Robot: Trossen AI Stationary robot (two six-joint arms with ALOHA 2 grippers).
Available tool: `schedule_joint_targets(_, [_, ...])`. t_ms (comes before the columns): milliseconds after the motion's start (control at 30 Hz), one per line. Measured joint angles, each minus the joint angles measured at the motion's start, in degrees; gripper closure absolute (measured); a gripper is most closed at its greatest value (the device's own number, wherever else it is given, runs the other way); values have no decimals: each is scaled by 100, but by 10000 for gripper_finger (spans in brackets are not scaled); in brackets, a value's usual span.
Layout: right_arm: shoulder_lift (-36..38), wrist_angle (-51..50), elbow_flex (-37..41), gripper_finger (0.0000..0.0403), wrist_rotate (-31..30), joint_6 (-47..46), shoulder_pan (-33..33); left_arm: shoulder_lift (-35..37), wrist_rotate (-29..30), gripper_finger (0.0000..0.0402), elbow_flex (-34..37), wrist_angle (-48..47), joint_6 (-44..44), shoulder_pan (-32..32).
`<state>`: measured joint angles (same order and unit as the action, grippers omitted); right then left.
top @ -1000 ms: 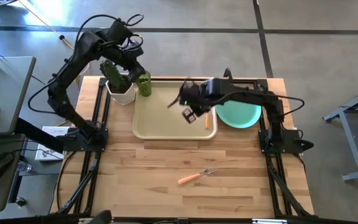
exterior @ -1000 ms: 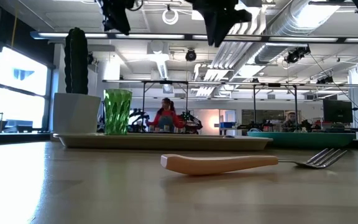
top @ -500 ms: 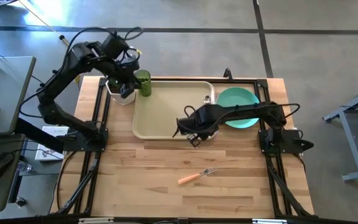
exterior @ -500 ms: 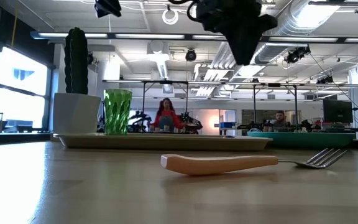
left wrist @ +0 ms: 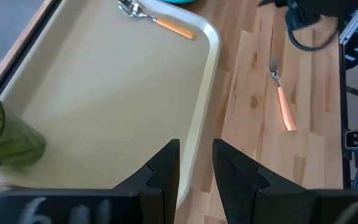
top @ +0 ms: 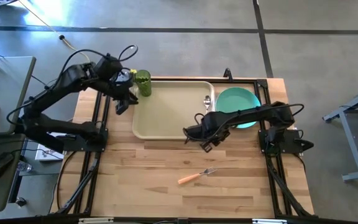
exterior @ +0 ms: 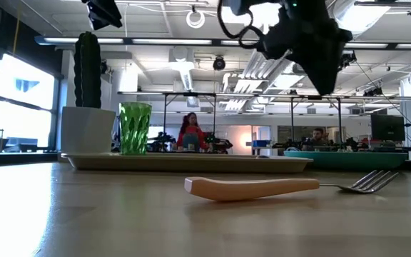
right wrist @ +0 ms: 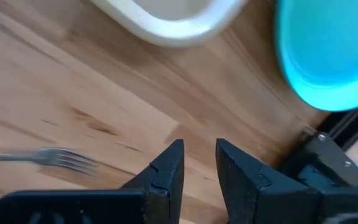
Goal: Pick and place plate/cup/fork/spoon on tray
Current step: Put the blue plate on the white serving tray
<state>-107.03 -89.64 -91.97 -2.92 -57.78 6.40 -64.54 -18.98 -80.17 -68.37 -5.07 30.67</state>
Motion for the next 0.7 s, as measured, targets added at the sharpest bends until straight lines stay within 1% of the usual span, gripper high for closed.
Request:
schedule_joint_targets(133, [474, 238, 691, 318, -2, 201, -92, 156, 19, 316, 242, 268, 49, -100])
schedule_joint_targets(300, [1211, 931, 1680, 318, -6, 447, -358, 135, 60, 316, 253, 461, 53, -161])
schedule_joint_targets(433, [1737, 1342, 2380, 318, -128, 697, -640, 134, 61, 316, 254, 723, 52, -161])
schedule_joint_targets(567, [2076, 1719, 2835, 318, -160, 1084, -937, 136, 79, 316, 254, 900, 50, -161])
schedule_joint_targets(700, [2165, 2026, 3083, 318, -179, 1644, -1247, 101, 81, 316, 252, 890, 49, -161])
